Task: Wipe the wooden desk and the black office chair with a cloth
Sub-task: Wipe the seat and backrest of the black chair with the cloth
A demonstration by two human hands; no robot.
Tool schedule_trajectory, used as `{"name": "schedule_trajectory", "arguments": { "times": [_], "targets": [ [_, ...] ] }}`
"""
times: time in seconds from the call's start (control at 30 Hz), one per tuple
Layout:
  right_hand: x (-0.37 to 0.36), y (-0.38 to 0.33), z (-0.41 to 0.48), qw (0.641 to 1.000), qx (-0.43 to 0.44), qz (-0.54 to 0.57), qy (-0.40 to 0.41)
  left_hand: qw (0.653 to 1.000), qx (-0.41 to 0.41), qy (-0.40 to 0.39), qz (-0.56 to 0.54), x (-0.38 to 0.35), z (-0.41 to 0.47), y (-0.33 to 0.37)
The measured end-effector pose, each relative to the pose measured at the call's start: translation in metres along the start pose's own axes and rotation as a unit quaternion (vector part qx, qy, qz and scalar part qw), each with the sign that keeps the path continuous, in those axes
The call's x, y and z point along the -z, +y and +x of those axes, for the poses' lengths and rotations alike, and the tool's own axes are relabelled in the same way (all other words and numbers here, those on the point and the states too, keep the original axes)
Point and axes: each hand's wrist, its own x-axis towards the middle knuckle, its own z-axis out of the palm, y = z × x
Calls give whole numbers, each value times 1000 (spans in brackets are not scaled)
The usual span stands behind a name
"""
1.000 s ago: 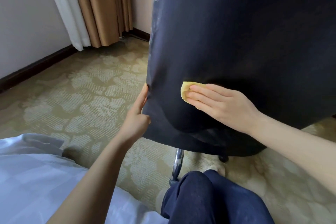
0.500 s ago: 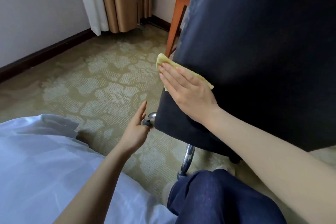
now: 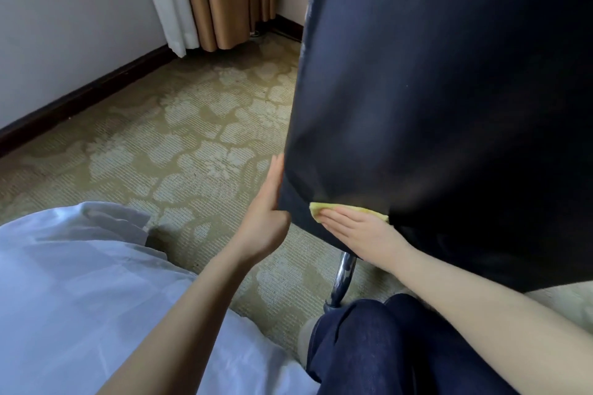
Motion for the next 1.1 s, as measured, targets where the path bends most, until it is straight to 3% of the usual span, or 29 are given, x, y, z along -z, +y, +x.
{"name": "schedule_trajectory", "arguments": {
  "times": [0.2,0.3,0.5,0.67,0.9,1.0,1.1],
  "targets": [
    [-18,7,-77,988,-42,81,127,998,-26,-35,35,-24,16,12],
    [-21,23,-117,976,-112,103,156,999,-28,-22,28,-29,18,8],
    [6,70,-152,951,-174,154,204,999,-17,-11,25,-28,20,12],
    [32,99,-138,928,-236,155,243,998,-2,-29,57,-20,20,12],
    [52,107,-65,853,-345,172,351,998,-6,-13,66,-14,23,14],
    [43,92,-43,870,-324,184,323,997,-3,-5,80,-16,27,15],
    [27,64,-34,923,-263,153,235,997,-4,-1,81,-18,27,19]
  ]
}}
